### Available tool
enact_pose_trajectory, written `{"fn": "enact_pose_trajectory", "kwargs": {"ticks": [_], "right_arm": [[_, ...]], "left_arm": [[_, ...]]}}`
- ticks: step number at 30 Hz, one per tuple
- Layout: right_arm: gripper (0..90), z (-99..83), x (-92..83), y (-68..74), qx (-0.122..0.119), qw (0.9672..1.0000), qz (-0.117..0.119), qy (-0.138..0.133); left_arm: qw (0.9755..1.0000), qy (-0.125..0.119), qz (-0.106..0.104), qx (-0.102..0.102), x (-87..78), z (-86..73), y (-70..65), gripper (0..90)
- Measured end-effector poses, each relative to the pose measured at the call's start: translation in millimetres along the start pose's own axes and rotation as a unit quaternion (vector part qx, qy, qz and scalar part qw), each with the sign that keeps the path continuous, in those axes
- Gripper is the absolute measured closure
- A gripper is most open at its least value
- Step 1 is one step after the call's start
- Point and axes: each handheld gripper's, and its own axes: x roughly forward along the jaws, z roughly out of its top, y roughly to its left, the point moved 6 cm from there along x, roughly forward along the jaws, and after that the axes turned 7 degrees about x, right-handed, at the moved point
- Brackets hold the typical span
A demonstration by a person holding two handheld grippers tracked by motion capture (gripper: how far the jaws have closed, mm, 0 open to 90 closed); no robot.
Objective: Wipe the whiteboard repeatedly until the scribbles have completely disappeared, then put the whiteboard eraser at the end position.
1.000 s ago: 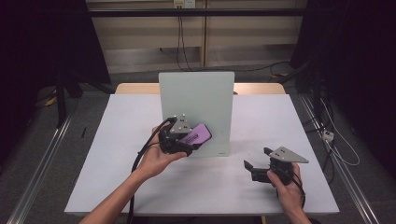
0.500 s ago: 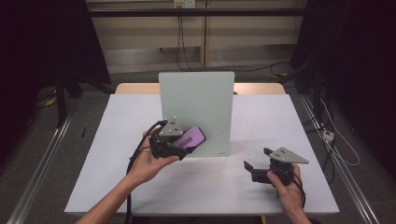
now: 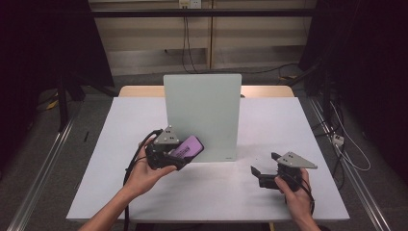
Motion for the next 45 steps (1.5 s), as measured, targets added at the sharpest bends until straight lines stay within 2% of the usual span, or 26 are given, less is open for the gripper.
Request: {"fn": "enact_pose_trajectory", "kwargs": {"ticks": [4,12,15,24,26,27,30,31,35,41,45], "right_arm": [[7.3,0.0,-0.2,-0.2,0.0,1.0,0.001,-0.001],[7.3,1.5,2.6,-0.7,0.003,1.0,-0.001,0.0],[7.3,1.3,3.9,0.6,0.005,1.0,0.0,0.002],[7.3,-0.1,3.7,0.1,-0.003,1.0,0.004,0.003],[7.3,-0.1,2.8,-0.4,-0.001,1.0,0.005,0.001],[7.3,-0.4,2.3,-0.8,0.0,1.0,0.005,0.002],[7.3,-0.3,0.9,-2.4,0.002,1.0,0.006,-0.001],[7.3,0.0,0.8,-3.0,0.001,1.0,0.006,-0.002],[7.3,0.9,0.4,-3.6,0.006,1.0,0.007,-0.003],[7.3,1.3,3.6,-2.4,0.004,0.9999,0.01,-0.002],[7.3,1.8,4.5,-1.3,0.001,0.9999,0.013,-0.002]], "left_arm": [[1.0,0.006,-0.003,-0.007,-2.3,-6.8,0.1,40.9],[0.9996,0.018,-0.022,0.001,-9.1,-11.9,-1.6,40.9],[0.9993,0.021,-0.032,0.0,-8.4,-13.4,-3.9,40.9],[0.9982,0.043,-0.04,0.008,-0.7,-14.7,-11.2,40.9],[0.9976,0.052,-0.042,0.017,1.0,-14.3,-12.9,40.9],[0.9978,0.048,-0.045,0.012,2.7,-13.5,-14.6,40.9],[0.9971,0.056,-0.05,0.017,7.2,-13.5,-17.0,40.9],[0.9965,0.066,-0.047,0.018,8.3,-14.1,-17.8,40.9],[0.9948,0.076,-0.062,0.026,13.2,-14.8,-24.6,40.9],[0.9935,0.083,-0.073,0.029,22.6,-15.4,-33.2,40.8],[0.991,0.095,-0.087,0.035,32.3,-17.2,-41.2,40.8]]}}
